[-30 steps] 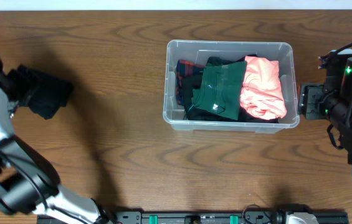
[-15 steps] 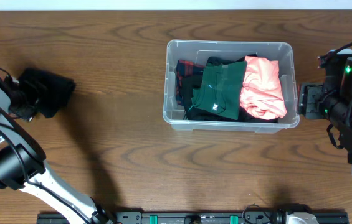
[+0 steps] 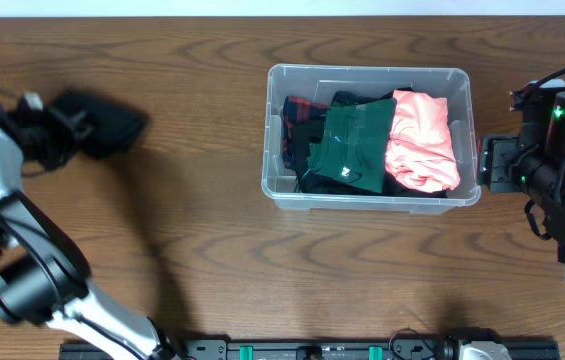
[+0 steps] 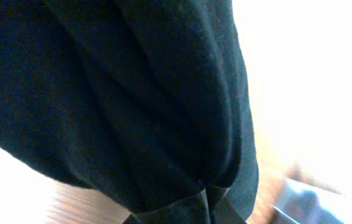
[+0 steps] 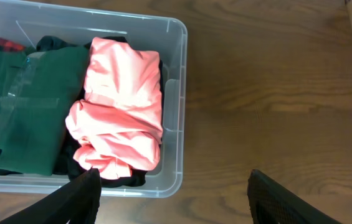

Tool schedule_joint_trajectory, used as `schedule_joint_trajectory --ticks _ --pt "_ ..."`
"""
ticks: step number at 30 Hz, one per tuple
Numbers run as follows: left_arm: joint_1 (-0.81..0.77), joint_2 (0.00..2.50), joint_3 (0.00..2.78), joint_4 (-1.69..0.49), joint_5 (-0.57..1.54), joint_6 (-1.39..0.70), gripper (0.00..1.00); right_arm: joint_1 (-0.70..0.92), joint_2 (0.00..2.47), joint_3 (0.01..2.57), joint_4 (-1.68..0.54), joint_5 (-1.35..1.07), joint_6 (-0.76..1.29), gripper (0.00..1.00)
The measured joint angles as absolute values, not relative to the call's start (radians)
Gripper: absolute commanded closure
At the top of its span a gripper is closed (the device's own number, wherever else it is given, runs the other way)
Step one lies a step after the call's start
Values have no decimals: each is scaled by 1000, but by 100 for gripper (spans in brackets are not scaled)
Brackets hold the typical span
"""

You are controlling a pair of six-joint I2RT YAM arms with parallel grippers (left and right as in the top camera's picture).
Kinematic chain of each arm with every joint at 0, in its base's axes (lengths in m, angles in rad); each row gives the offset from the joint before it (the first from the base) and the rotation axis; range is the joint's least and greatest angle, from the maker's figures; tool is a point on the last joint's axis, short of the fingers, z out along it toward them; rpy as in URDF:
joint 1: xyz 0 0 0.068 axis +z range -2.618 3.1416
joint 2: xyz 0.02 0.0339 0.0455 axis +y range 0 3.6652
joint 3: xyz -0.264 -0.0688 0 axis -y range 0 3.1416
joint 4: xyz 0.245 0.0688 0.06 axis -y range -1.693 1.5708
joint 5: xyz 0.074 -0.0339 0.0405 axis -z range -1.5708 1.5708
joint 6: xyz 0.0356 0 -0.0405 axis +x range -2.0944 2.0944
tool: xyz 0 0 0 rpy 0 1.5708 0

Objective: Pack container
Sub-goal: 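Grasp the black garment on the left with the left gripper, then place the black garment into the bin's left side and release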

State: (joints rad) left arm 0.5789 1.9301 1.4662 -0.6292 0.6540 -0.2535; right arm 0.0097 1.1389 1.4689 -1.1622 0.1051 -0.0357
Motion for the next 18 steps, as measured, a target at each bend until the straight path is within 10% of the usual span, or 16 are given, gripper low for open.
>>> schedule_joint_trajectory --ticks 18 --pt "-264 1642 1472 -707 715 -158 94 10 1139 1469 -1165 105 -36 27"
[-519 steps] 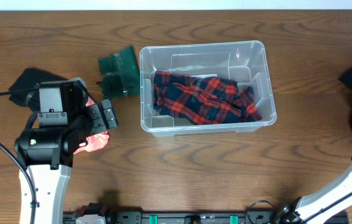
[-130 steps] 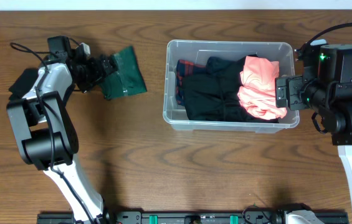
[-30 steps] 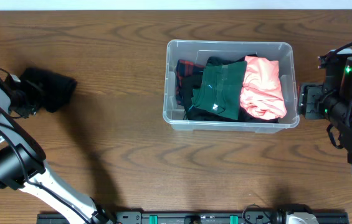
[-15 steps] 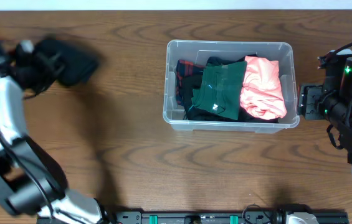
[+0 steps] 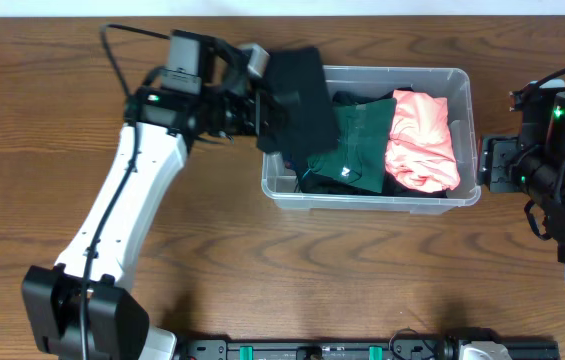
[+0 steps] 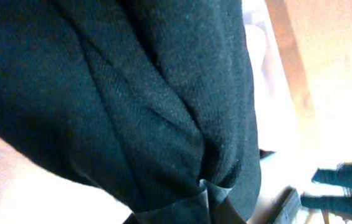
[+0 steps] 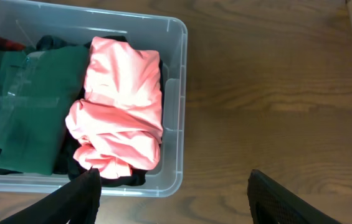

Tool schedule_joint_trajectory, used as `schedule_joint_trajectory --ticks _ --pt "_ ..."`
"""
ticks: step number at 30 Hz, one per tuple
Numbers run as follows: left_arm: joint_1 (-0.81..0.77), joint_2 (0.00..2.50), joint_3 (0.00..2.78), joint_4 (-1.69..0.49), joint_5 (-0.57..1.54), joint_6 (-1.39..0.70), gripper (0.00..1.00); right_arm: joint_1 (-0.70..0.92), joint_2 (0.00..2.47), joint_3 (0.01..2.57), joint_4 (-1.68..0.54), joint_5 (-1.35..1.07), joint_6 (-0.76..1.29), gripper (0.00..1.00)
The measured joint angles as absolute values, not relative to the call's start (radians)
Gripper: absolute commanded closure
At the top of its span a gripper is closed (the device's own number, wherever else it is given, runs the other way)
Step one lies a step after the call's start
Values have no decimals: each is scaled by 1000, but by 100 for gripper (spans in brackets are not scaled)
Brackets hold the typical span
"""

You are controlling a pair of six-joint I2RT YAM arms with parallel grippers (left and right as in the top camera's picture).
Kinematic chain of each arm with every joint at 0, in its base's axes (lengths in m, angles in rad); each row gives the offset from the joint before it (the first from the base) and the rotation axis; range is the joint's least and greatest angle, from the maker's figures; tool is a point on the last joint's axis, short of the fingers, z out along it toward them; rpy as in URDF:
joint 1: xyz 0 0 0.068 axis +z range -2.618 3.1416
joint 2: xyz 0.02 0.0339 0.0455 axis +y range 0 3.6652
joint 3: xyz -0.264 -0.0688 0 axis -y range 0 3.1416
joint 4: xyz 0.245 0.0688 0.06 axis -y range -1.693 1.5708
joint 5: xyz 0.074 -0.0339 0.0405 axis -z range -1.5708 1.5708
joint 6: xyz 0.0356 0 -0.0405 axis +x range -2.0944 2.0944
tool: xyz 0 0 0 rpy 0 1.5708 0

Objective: Pack container
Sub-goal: 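Place the black garment into the bin's left side and release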

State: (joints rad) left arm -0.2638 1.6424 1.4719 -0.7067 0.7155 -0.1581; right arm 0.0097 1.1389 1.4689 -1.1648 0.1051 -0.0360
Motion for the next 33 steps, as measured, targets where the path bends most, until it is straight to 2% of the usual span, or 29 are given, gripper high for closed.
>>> schedule_joint_trajectory --ticks 7,15,28,29,30,31,32,33 --pt "-269 1650 1472 -894 738 -76 94 10 1139 1469 -1167 105 -36 27" --pt "-265 1666 1486 -902 737 3 94 10 1139 1469 -1168 105 -36 28" --pt "-265 1945 1705 -934 734 25 94 10 1139 1468 -1174 105 -34 28" --pt "-265 1961 1715 -937 734 27 91 10 1139 1468 -1174 105 -34 28" --pt "-264 1972 1718 -939 734 27 72 10 1139 1468 -1174 105 -34 28" --pt "-263 1982 1722 -946 733 32 29 10 1139 1468 -1174 105 -34 28" --pt "-263 1991 1725 -958 733 31 2 10 1139 1468 -1174 105 -34 28" --pt "-263 1996 1725 -970 730 31 2 10 1139 1468 -1174 105 -33 28"
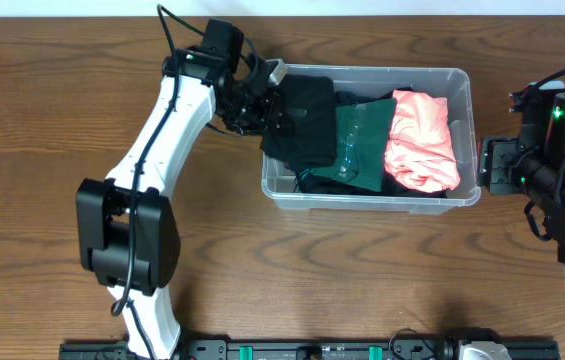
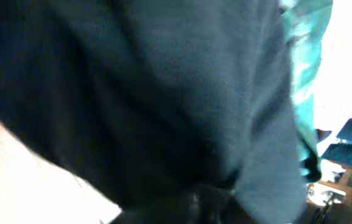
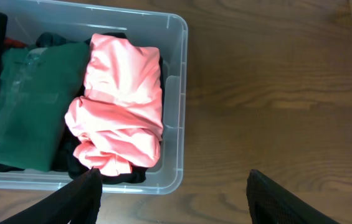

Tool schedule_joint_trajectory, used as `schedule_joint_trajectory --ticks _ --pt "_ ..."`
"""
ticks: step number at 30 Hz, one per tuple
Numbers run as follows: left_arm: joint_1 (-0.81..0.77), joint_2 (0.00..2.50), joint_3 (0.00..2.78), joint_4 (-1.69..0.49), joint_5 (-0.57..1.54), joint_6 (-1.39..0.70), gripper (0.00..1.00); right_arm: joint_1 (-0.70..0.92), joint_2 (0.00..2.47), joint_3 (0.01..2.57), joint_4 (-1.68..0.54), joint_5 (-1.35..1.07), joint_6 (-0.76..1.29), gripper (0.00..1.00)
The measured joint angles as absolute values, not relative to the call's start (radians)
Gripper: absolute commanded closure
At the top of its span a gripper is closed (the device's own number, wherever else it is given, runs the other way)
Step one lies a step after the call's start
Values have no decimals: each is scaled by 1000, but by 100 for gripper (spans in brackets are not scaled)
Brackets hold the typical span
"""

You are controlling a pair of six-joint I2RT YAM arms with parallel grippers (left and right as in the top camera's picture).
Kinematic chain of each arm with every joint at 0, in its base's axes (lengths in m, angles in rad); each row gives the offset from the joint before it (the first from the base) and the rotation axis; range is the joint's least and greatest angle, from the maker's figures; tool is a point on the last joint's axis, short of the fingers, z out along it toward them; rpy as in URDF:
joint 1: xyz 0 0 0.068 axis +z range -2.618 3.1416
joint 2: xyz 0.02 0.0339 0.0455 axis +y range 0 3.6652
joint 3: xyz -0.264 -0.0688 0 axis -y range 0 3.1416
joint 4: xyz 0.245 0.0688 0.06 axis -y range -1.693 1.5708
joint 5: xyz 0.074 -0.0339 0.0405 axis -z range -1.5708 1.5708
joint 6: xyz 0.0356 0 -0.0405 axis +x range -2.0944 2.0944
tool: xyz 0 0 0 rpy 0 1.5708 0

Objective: Pack container
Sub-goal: 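Place the black garment into the bin's left side and release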

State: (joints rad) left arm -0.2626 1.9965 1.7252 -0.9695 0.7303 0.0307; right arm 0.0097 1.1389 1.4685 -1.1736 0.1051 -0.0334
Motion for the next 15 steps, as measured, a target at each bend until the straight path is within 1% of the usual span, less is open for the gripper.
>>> schedule_joint_trajectory --ticks 4,7,9,11,14,15 --pt "-275 1997 1767 -1048 746 31 2 10 1139 1468 -1174 105 -34 28" --pt "-275 1982 1821 -1139 662 31 2 10 1139 1468 -1174 105 -33 28" --pt "-270 1972 1857 -1158 599 31 2 10 1142 1468 -1174 105 -34 28" --pt "-263 1954 1891 -1145 555 30 2 10 1147 1468 -1174 105 -34 28" --pt "-256 1911 1922 -1073 508 31 2 10 1156 1468 -1174 105 -33 28" --pt "-256 1894 1929 -1050 496 30 3 10 1159 1468 -1174 105 -33 28"
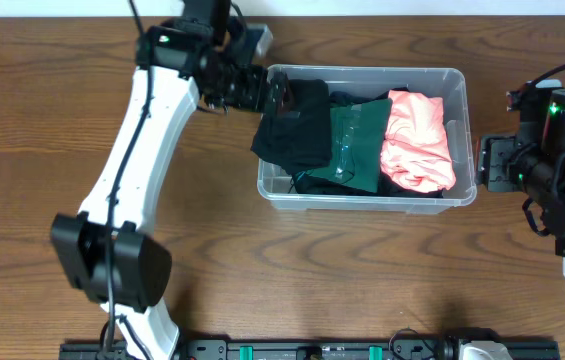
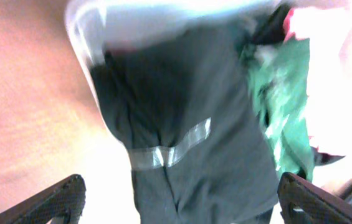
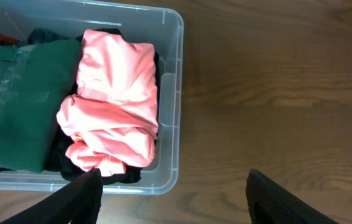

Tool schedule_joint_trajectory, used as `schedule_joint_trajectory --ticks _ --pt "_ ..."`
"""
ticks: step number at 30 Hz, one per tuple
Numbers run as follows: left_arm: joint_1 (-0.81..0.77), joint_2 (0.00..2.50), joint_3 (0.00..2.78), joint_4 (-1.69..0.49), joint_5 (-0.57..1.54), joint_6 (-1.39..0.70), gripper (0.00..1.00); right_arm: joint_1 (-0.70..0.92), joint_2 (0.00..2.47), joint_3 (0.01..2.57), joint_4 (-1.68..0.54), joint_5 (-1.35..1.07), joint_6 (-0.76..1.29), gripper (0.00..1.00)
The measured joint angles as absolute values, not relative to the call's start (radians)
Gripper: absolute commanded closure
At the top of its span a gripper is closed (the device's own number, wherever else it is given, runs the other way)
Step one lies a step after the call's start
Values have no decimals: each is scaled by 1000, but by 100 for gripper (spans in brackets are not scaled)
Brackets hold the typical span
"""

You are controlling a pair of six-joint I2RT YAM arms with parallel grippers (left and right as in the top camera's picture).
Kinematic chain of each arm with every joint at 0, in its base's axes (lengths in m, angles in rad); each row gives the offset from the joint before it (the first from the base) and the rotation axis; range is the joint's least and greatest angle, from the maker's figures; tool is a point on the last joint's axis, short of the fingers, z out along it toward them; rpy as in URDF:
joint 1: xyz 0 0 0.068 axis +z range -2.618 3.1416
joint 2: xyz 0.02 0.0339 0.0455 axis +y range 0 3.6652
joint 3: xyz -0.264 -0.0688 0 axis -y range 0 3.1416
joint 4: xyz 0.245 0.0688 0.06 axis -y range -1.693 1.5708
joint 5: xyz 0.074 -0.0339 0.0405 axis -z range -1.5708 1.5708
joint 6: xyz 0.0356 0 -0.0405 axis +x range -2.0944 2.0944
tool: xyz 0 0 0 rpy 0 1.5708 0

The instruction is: Pack container

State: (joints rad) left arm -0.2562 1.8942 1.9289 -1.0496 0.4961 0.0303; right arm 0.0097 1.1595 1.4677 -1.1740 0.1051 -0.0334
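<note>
A clear plastic bin (image 1: 367, 198) stands mid-table. Inside lie a black garment (image 1: 294, 125) at the left end, partly draped over the left rim, a green garment (image 1: 355, 145) in the middle and a pink garment (image 1: 417, 140) at the right. My left gripper (image 1: 267, 92) hovers just above the bin's left rim; in the left wrist view it (image 2: 182, 208) is open, with the black garment (image 2: 188, 143) lying loose below it. My right gripper (image 3: 176, 199) is open and holds nothing, off the bin's right end above bare wood.
The bin's right wall (image 3: 169, 99) is close to my right arm (image 1: 552, 170). The brown wooden table (image 1: 82, 200) stretches left of the bin and in front of it. A black rail (image 1: 312, 350) runs along the near edge.
My left gripper has opened and let go of the black garment, which now lies in the bin's left end and over its rim. The gripper sits slightly higher and further left. The right arm is unchanged.
My left gripper first held the black garment at the table's far left. Then it held the garment at the bin's left rim, then over the bin's left end. Now the garment lies in the bin, released. My right gripper stayed open beside the bin throughout.
</note>
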Motion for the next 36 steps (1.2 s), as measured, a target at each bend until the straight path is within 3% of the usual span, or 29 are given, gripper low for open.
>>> schedule_joint_trajectory --ticks 1,4,5,7,12,20,21,23,25,31,36 --pt "-258 1884 1932 -1039 490 30 16 10 1163 1468 -1174 105 -33 28" --pt "-272 1867 1937 -998 477 28 67 10 1165 1467 -1173 105 -34 28" --pt "-279 1868 1937 -985 472 30 77 10 1165 1467 -1174 105 -34 28" --pt "-300 1880 1937 -963 465 33 87 10 1165 1467 -1173 105 -33 28" --pt "-348 1948 1937 -961 445 20 95 10 1165 1467 -1173 105 -33 28" --pt "-404 2183 1937 -1004 421 -26 94 10 1165 1467 -1174 105 -33 28" --pt "-409 2201 1937 -1005 418 -27 90 10 1165 1467 -1174 105 -33 28" --pt "-414 2210 1937 -1008 416 -30 39 10 1165 1467 -1174 105 -33 28" --pt "-418 2200 1943 -1012 425 -34 19 10 1165 1467 -1174 105 -33 28" --pt "-436 2130 1964 -1116 369 -32 2 10 1165 1465 -1170 103 -31 20" --pt "-342 1956 1964 -1147 250 -37 2 10 1168 1464 -1151 58 -41 13"
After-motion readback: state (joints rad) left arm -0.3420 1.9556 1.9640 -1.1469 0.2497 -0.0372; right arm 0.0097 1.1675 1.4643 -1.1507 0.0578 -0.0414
